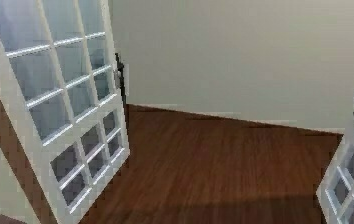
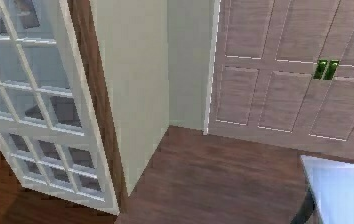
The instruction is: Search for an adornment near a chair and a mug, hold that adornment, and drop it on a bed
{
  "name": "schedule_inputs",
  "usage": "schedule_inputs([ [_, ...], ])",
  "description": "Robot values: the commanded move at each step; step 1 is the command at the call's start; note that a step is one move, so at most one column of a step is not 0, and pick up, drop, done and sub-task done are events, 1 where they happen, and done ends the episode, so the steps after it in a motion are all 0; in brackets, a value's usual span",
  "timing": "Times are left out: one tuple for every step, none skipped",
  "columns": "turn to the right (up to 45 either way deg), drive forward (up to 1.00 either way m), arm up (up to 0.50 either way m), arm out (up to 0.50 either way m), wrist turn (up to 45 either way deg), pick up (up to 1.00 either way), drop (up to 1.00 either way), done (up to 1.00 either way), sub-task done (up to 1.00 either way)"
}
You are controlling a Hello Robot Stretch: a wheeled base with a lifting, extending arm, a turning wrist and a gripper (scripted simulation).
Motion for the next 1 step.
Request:
schedule_inputs([
  [45.0,0.0,0.0,0.0,0.0,0.0,0.0,0.0,0.0],
])
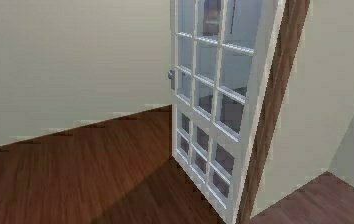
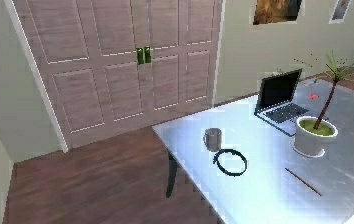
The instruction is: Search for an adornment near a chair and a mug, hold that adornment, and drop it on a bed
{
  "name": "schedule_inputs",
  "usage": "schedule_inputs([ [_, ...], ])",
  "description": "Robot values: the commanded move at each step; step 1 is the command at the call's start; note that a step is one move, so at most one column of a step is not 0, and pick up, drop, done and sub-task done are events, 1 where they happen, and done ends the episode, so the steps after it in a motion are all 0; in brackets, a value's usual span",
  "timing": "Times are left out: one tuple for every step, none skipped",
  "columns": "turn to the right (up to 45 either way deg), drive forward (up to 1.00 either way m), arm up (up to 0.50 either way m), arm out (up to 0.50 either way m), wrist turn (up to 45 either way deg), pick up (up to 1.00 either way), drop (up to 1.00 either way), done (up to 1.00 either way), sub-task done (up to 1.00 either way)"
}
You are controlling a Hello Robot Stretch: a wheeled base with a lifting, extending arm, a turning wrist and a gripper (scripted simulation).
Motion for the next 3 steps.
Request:
schedule_inputs([
  [18.0,0.0,0.0,0.0,0.0,0.0,0.0,0.0,0.0],
  [0.0,0.0,0.5,0.0,0.0,0.0,0.0,0.0,0.0],
  [0.0,0.0,0.28,0.0,0.0,0.0,0.0,0.0,0.0],
])
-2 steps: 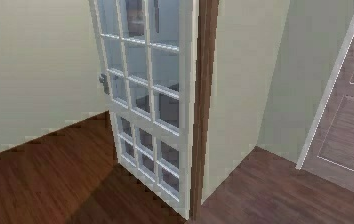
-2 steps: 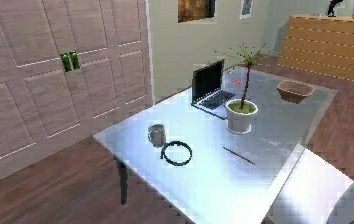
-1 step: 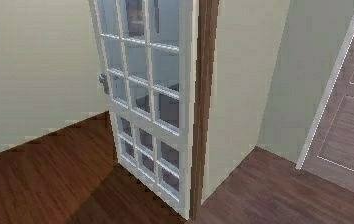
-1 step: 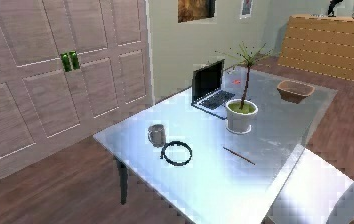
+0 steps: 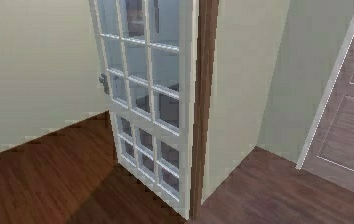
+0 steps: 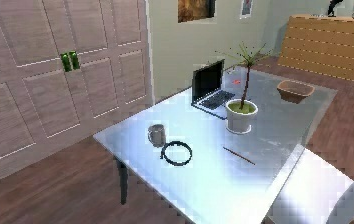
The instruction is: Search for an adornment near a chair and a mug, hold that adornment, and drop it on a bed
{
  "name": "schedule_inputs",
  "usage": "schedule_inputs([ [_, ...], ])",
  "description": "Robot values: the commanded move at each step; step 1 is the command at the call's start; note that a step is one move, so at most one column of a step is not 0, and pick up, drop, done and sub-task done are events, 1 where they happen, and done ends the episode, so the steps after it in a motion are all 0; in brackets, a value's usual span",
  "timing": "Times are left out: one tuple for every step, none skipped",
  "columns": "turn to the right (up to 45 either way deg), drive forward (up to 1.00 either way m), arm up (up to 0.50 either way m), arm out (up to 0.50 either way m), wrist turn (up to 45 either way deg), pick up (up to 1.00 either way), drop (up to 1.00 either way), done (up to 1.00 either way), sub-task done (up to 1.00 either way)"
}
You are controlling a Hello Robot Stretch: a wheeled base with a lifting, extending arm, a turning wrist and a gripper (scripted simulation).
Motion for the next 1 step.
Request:
schedule_inputs([
  [0.0,0.0,0.0,0.44,0.0,0.0,0.0,0.0,0.0],
])
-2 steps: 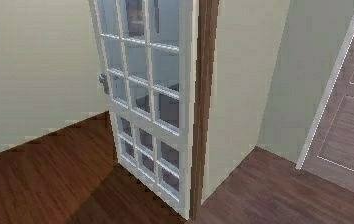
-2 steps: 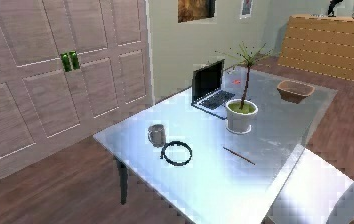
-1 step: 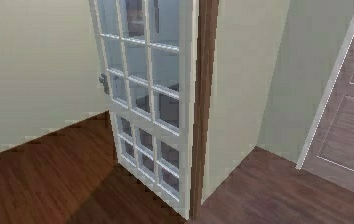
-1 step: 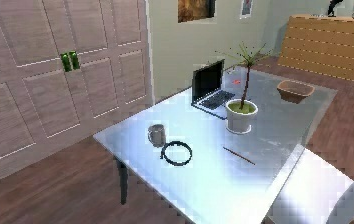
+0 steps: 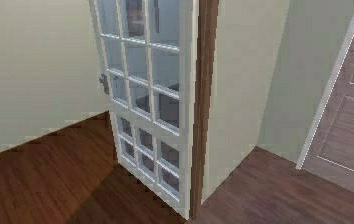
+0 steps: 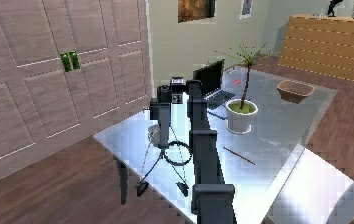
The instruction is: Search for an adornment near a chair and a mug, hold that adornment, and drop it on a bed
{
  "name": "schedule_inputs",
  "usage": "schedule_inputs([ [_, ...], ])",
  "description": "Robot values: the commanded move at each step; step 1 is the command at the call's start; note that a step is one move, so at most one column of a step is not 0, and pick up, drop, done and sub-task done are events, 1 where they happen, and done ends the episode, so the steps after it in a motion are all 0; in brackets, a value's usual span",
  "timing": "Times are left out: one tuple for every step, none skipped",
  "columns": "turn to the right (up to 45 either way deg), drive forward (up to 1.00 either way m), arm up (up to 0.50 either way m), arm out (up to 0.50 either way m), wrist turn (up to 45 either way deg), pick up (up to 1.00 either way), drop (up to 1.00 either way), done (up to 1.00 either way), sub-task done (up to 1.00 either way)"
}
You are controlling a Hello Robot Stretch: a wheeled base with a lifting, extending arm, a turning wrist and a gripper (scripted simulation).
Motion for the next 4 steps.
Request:
schedule_inputs([
  [0.0,0.0,0.0,0.0,45.0,0.0,0.0,0.0,0.0],
  [0.0,0.0,0.0,0.0,45.0,0.0,0.0,0.0,0.0],
  [0.0,0.0,0.0,0.0,45.0,0.0,0.0,0.0,0.0],
  [0.0,0.0,0.0,0.0,45.0,0.0,0.0,0.0,0.0],
])
